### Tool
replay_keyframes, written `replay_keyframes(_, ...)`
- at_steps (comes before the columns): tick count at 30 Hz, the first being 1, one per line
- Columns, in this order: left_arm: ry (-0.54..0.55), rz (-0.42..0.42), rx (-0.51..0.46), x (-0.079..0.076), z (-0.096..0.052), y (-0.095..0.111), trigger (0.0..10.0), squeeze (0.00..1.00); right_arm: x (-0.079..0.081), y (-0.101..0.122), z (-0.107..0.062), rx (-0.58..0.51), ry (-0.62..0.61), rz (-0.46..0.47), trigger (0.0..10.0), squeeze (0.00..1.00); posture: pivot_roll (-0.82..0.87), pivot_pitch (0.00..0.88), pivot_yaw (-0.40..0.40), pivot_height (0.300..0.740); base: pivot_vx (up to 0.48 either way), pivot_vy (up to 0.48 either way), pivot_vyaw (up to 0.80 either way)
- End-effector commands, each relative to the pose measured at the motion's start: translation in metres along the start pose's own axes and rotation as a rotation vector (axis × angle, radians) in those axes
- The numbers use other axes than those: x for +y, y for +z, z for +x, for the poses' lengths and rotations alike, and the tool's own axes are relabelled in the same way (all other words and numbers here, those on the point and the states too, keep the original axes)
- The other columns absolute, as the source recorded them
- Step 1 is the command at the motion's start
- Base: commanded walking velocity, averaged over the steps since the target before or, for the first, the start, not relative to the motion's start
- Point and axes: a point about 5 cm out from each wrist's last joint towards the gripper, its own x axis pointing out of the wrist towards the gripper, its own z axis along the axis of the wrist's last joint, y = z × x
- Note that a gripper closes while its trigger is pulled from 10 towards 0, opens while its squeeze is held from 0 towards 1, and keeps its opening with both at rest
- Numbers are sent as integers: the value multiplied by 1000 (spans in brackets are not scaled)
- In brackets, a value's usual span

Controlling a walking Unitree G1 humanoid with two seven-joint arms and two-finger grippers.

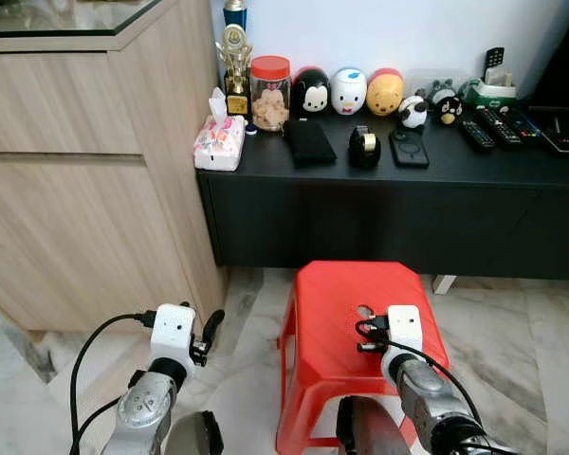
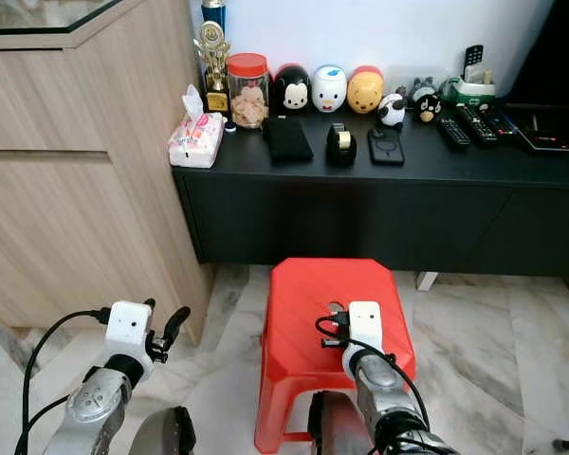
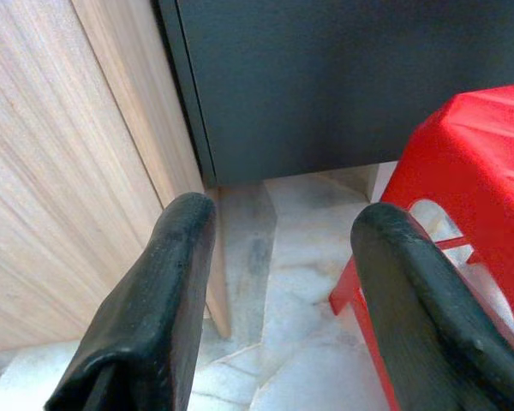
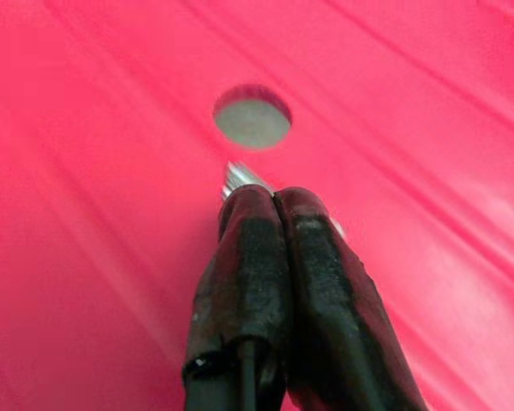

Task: Hang keys on a hook

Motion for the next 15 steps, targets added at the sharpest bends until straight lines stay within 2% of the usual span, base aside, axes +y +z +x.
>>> replay_keyframes(1, 0, 13, -4, 0, 4, 0, 10000, 0, 2, 10, 2, -34, 6, 21, 0, 0, -12, 0, -46, 573, 0, 0, 0)
replay_keyframes(7, 5, 9, -15, -1, 9, 2, 10000, 0, 3, 18, 3, -72, 8, 44, 0, 0, -12, 0, -51, 573, 0, 0, 0)
replay_keyframes(12, 9, 9, -17, -1, 10, 1, 10000, 0, 1, 16, 3, -62, 6, 40, 0, 0, -15, 0, -58, 573, 0, 0, 0)
replay_keyframes(13, 10, 10, -18, -1, 10, 0, 10000, 0, 0, 14, 2, -48, 0, 29, 8431, 0, -15, 0, -59, 573, 0, 0, 0)
replay_keyframes(14, 10, 10, -18, -1, 10, 0, 10000, 0, 0, 14, 2, -45, -1, 27, 8431, 0, -15, 0, -59, 573, 0, 0, 0)
replay_keyframes(15, 11, 10, -19, -1, 10, 0, 10000, 0, 0, 13, 2, -45, 2, 29, 10000, 0, -14, 0, -60, 573, 0, 0, 0)
